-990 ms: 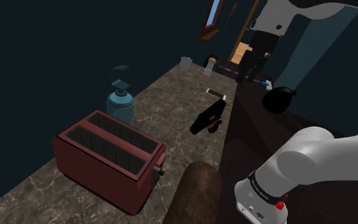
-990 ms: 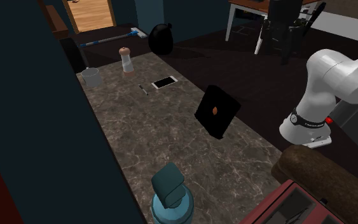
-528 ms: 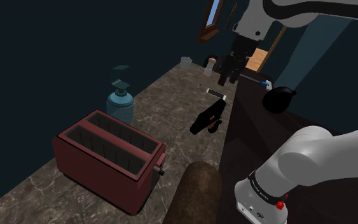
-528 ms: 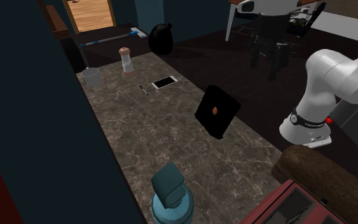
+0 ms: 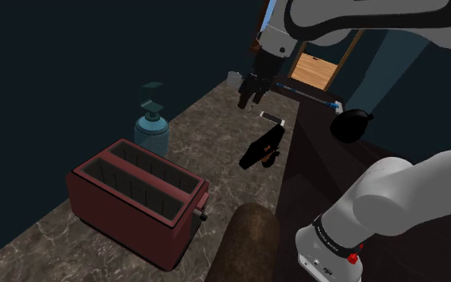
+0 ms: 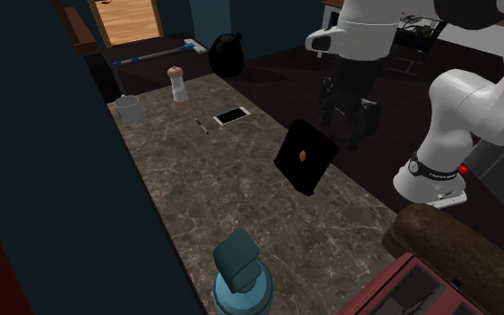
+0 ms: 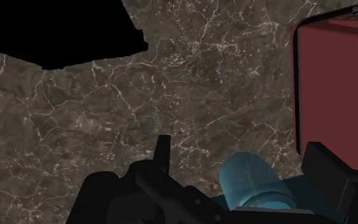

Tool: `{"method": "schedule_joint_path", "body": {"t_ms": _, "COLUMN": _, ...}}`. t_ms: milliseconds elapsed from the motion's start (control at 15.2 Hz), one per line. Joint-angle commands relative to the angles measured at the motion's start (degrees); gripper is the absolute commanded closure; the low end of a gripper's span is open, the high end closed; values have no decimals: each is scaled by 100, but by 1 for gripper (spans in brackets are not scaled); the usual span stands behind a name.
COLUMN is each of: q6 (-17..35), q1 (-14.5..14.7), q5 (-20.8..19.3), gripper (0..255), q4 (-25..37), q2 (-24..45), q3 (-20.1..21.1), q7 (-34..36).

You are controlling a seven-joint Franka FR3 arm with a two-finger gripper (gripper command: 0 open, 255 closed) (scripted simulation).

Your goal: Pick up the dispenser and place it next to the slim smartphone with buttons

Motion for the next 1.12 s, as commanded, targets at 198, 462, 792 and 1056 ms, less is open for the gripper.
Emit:
{"method": "schedule_joint_path", "body": {"t_ms": 198, "q6": 919, "q1": 175, "q5": -7, "gripper": 0, "q4": 292, "q2": 813, "q3": 282, "q7": -48}}
{"method": "schedule_joint_path", "body": {"t_ms": 462, "q6": 1536, "q1": 291, "q5": -116, "gripper": 0, "q4": 656, "q2": 1491, "q3": 504, "q7": -31}}
{"method": "schedule_joint_path", "body": {"t_ms": 792, "q6": 2180, "q1": 430, "q5": -412, "gripper": 0, "q4": 1241, "q2": 2358, "q3": 758, "q7": 74}}
{"method": "schedule_joint_path", "body": {"t_ms": 1056, "q6": 2583, "q1": 568, "q5": -781, "gripper": 0, "q4": 1810, "q2": 3064, "q3": 914, "q7": 225}}
